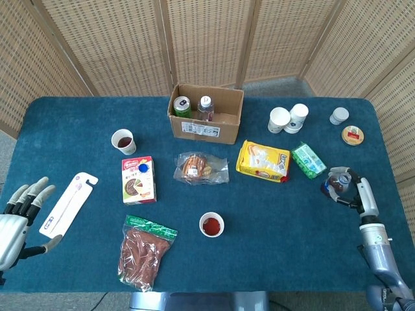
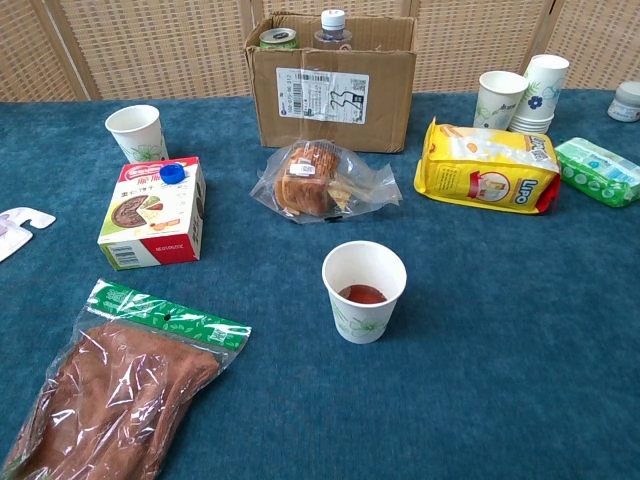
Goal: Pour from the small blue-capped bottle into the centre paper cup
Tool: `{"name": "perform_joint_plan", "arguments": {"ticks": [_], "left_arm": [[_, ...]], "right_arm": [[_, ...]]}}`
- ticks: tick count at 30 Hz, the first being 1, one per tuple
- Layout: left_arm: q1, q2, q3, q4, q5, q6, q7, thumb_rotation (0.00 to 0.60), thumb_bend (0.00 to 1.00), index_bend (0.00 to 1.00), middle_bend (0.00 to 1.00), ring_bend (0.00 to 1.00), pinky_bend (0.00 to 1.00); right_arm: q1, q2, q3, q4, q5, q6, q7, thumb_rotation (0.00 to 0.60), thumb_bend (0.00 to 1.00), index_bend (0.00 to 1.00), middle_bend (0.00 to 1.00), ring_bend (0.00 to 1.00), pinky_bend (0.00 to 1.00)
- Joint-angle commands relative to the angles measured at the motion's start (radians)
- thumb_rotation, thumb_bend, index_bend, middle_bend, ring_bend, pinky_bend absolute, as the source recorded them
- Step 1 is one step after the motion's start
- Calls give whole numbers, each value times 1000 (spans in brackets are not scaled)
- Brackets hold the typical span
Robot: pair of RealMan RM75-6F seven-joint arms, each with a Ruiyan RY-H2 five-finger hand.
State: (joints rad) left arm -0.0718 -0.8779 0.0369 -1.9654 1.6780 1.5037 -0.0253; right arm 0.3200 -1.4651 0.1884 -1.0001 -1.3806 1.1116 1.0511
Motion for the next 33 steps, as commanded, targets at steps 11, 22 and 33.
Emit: {"name": "perform_joint_plan", "arguments": {"ticks": [11,22,33], "left_arm": [[-1,0,-2,-1,-7,-3,2,600,246,0,0,0,0],[-1,0,-2,-2,-9,-4,4,600,247,0,0,0,0],[-2,-2,-2,-3,-9,-5,7,600,247,0,0,0,0]], "right_arm": [[-6,-71,-22,183,5,-43,104,600,977,502,615,293,769],[-5,-118,-25,271,-11,-24,182,600,969,500,613,286,769],[-1,-155,-25,347,-11,-29,229,600,945,494,597,263,769]]}}
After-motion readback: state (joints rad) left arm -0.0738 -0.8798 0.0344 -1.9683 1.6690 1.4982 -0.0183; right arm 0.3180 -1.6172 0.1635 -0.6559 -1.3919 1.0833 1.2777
